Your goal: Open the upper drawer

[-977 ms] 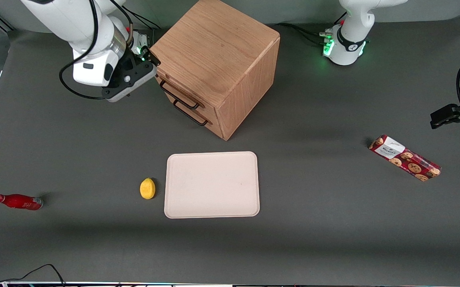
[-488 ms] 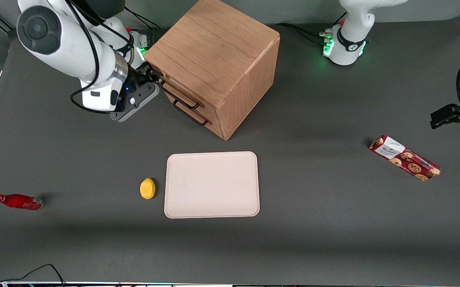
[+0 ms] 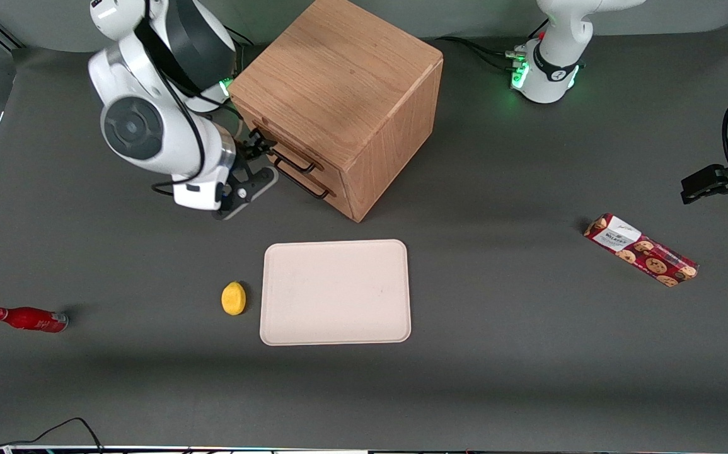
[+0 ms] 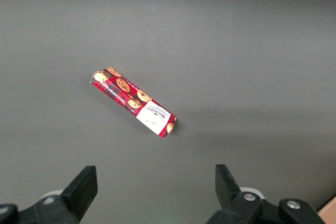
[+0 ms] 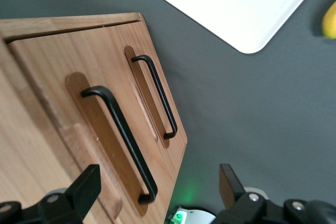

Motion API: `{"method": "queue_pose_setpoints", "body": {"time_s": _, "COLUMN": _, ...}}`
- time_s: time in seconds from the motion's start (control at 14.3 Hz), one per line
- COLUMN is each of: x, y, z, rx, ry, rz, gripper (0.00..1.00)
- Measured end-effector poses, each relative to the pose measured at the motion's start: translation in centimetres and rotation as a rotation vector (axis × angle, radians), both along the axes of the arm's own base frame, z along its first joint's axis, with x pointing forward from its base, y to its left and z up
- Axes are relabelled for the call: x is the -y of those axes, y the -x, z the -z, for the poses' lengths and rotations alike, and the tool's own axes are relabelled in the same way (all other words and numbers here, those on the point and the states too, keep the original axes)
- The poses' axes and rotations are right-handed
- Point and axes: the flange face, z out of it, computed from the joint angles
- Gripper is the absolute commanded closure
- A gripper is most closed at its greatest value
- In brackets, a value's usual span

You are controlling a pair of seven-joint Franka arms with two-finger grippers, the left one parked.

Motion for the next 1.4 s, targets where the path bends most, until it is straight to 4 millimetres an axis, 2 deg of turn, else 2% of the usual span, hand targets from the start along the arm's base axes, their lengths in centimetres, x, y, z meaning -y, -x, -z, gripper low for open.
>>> {"method": "queue_pose_setpoints", "body": {"time_s": 0.21, "x": -0.4, "y": 0.3, "z": 2.5, "rx": -0.021, "ry": 0.004, "rz": -0.004, "gripper": 0.00}}
{"method": "queue_pose_setpoints", "body": {"time_s": 0.49, "x": -0.8, "y": 1.0, "z": 4.5, "rx": -0.048, "ry": -0.018, "rz": -0.028, "gripper": 0.00}}
{"method": "queue_pose_setpoints", "body": {"time_s": 1.05, "x": -1.3, "y": 2.5, "z": 7.6, "rx": -0.085, "ry": -0.016, "rz": -0.042, "gripper": 0.00}}
{"method": "queue_pose_setpoints", "body": {"time_s": 1.4, "x": -1.7, "y": 3.0, "z": 8.2, "rx": -0.098, "ry": -0.017, "rz": -0.049, "gripper": 0.00}}
